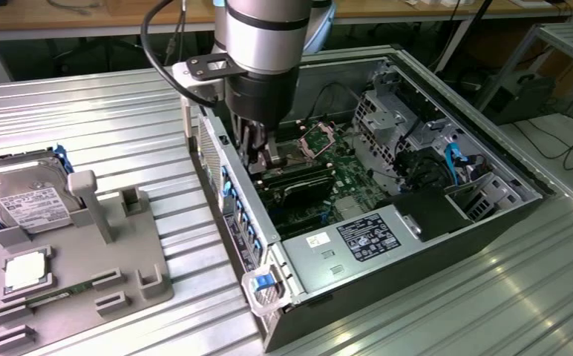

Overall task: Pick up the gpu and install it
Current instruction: 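Press down on the gpu until it lock into place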

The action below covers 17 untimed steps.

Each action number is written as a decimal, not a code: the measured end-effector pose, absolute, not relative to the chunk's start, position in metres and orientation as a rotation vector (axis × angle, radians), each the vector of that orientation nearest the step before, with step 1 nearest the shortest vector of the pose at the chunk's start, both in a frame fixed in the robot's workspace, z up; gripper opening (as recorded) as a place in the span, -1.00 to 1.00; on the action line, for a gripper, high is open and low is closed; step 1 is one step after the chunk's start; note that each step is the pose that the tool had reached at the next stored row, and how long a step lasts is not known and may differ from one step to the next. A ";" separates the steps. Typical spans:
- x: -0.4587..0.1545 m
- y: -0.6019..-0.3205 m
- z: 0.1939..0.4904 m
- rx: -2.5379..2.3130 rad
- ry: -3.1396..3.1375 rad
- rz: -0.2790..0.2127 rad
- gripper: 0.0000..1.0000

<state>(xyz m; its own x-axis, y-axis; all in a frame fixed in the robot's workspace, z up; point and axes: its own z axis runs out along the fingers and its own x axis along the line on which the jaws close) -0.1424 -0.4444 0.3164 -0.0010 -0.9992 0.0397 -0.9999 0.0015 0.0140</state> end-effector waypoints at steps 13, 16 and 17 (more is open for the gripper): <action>-0.138 -0.444 0.302 2.194 -2.197 0.028 -0.79; -0.128 -0.444 0.302 2.194 -2.196 0.028 -0.79; -0.123 -0.444 0.302 2.193 -2.196 0.028 -0.79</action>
<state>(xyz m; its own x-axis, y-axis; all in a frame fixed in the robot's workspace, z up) -0.1234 -0.4435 0.3016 -0.0008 -0.9992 0.0396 -0.9999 0.0013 0.0139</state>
